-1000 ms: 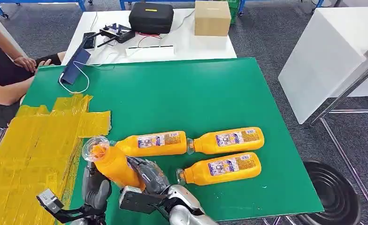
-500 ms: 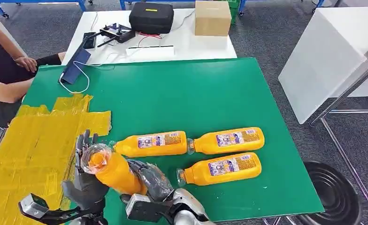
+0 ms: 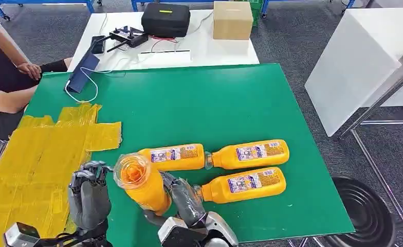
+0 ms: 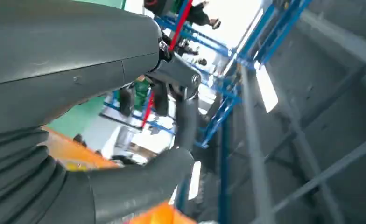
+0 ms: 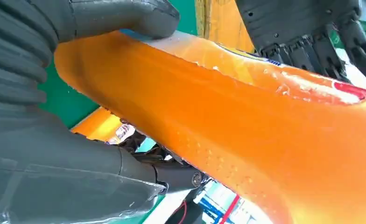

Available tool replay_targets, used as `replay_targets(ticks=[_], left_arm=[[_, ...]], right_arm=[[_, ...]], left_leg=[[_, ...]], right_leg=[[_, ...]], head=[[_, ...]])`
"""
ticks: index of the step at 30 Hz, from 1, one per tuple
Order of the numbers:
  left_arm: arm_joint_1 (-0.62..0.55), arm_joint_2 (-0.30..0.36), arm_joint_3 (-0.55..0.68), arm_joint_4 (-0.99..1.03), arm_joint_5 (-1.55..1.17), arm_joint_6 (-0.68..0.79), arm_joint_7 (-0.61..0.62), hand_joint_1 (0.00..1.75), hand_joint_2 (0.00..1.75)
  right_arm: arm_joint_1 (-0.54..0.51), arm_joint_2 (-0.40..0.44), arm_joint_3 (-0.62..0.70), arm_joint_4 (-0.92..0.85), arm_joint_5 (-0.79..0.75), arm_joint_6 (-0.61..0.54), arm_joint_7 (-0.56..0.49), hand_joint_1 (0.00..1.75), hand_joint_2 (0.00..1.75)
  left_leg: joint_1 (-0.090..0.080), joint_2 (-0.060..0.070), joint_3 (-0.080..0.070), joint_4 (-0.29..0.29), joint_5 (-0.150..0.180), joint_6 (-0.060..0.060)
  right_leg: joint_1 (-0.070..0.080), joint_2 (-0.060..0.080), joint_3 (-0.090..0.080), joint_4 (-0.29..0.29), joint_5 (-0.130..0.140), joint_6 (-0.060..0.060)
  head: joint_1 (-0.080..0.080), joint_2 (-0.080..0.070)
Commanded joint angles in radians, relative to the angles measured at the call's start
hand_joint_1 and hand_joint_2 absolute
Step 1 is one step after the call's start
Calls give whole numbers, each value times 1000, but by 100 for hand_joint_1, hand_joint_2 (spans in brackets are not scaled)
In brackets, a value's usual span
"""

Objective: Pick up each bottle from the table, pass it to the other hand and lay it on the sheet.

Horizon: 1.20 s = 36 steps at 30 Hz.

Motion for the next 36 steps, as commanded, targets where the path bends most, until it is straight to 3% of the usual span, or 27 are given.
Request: replay_targets(ticks=[1, 2, 3, 4, 5, 6, 17, 18, 24, 30, 36], left_arm=[[4, 11, -26, -45, -64, -20, -35, 175, 175], [6, 10, -27, -43, -61, -23, -35, 175, 175], [7, 10, -27, -43, -58, -25, -35, 110, 175], [10, 7, -19, -45, -42, -38, -35, 24, 175], [10, 7, -19, -45, -42, -38, -35, 24, 175], [11, 9, -18, -27, -41, -38, -35, 0, 0], [8, 36, -66, -31, -126, 23, -35, 0, 0], [5, 46, -84, -29, -143, 45, -35, 0, 175], [-55, 97, -195, 76, -295, 265, -35, 0, 175], [-91, 105, -202, 115, -313, 281, -35, 0, 175], [-91, 103, -197, 114, -318, 282, -35, 0, 175]], right_arm=[[37, 7, -2, -19, -10, 14, -1, 175, 175], [39, 7, -2, -21, -10, 15, -2, 175, 175], [40, 6, -2, -22, -10, 15, -2, 175, 175], [44, 3, -1, -30, -11, 17, -2, 175, 175], [44, 3, -1, -30, -11, 17, -2, 175, 175], [46, 2, -2, -33, -11, 16, -2, 175, 175], [38, 6, -13, -33, -8, 11, 5, 175, 175], [32, 7, -16, -35, -2, 6, 14, 175, 175], [-88, -1, 23, 32, 51, -20, 94, 175, 175], [-213, -3, 65, 97, 100, 14, 193, 175, 175], [-239, 3, 82, 120, 96, 34, 202, 175, 175]], left_leg=[[1, -1, 2, 0, -1, -1], [1, -1, 1, 0, -1, -1], [1, -1, 2, 0, -2, -2], [1, -1, 1, 0, -1, -1], [0, -1, 1, 0, 0, -1], [1, -2, 2, 0, -1, -2], [0, -1, 1, 0, 0, -1], [1, -2, 2, 0, -1, -1], [1, -1, 1, 0, 0, -1], [1, 1, 2, -1, 0, -2], [1, 0, 3, -1, 0, -2]], right_leg=[[1, -1, 2, 0, -1, -1], [1, 0, 1, 0, -1, 0], [1, 0, 2, 0, -2, -1], [1, -1, 2, 0, -1, -1], [0, -1, 1, 0, -1, 0], [1, -1, 3, 0, -2, -1], [0, -1, 1, 0, -1, 0], [1, -1, 2, 0, -1, -1], [0, -1, 2, -1, 0, -1], [1, 2, 2, -1, 1, -1], [1, 1, 3, -1, 0, -1]], head=[[0, 0], [0, 0], [0, 0], [0, 0], [0, 0], [0, 0], [0, 0], [0, 0], [0, 0], [0, 0], [0, 0]])
